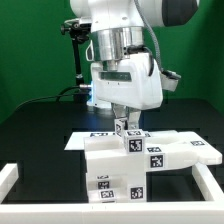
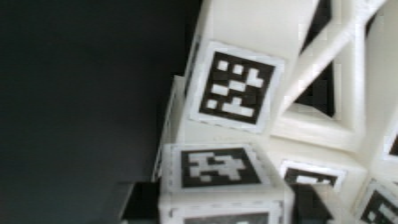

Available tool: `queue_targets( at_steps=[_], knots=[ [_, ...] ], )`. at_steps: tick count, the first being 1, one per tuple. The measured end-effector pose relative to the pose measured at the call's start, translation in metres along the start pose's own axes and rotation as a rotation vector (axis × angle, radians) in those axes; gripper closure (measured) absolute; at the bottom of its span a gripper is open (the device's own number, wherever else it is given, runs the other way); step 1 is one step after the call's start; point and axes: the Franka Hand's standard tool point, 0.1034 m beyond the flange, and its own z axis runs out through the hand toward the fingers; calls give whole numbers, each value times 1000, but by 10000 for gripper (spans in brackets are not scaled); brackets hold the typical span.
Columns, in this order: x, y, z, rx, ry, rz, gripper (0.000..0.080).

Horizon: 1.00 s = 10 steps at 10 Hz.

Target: Assemble chair

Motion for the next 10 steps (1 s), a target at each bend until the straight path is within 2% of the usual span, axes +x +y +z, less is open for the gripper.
queue_targets(
  at_steps=[3,6,8,9,10],
  knots=[
    [3,-1,0,9,-20,248,515],
    [1,-2,0,20,-28,377,515],
    [1,-2,0,20,-28,367,264],
    [1,-2,1,20,-28,366,264],
    [1,-2,1,20,-28,365,171]
  ],
)
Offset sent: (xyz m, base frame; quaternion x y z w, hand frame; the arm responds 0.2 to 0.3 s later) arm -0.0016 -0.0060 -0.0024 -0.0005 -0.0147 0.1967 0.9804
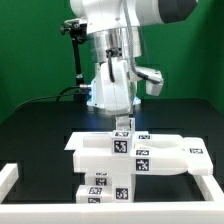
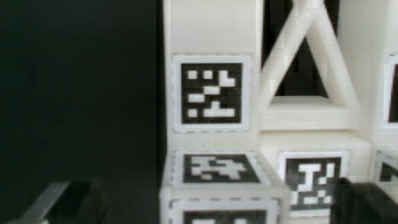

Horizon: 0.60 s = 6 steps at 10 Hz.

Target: Assemble chair

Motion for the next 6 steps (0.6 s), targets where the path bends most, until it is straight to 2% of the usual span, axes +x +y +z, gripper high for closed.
queue_targets(
  at_steps=[2,3,4,5,6],
  knots=[
    [0,0,0,0,0,-5,151],
    [0,-2,-8,7,-8,-35,151],
    [1,-8,-30,22,-32,-66,150],
    [1,-11,-44,36,-45,-76,150],
    [1,-9,-40,32,-42,-78,150]
  ],
)
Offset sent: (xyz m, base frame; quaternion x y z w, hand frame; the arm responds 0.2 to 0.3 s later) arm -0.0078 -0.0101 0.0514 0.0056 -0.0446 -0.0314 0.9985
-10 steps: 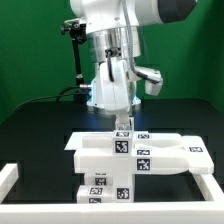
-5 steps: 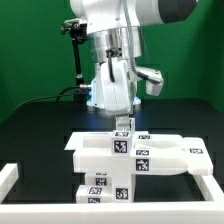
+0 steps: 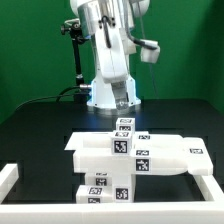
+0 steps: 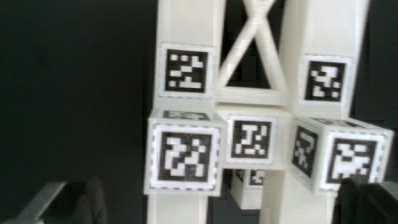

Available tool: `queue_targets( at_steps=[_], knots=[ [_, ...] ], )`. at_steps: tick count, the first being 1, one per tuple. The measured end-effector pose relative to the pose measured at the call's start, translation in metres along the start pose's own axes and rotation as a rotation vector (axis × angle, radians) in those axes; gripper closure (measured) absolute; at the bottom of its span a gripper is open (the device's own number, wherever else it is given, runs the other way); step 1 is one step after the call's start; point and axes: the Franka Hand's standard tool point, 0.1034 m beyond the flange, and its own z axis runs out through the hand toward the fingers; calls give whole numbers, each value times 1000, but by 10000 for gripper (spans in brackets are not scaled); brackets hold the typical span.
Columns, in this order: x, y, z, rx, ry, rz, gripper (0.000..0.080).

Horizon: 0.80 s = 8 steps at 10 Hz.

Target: Assemble chair

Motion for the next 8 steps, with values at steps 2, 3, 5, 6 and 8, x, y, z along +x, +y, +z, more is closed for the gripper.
queue_targets(
  at_steps=[2,3,5,6,8],
  knots=[
    [0,1,4,-7,3,-3,150],
    [0,2,5,-9,3,-5,150],
    [0,2,5,-10,3,-6,150],
    [0,2,6,-11,4,-7,150],
    [0,3,6,-12,4,-8,150]
  ],
)
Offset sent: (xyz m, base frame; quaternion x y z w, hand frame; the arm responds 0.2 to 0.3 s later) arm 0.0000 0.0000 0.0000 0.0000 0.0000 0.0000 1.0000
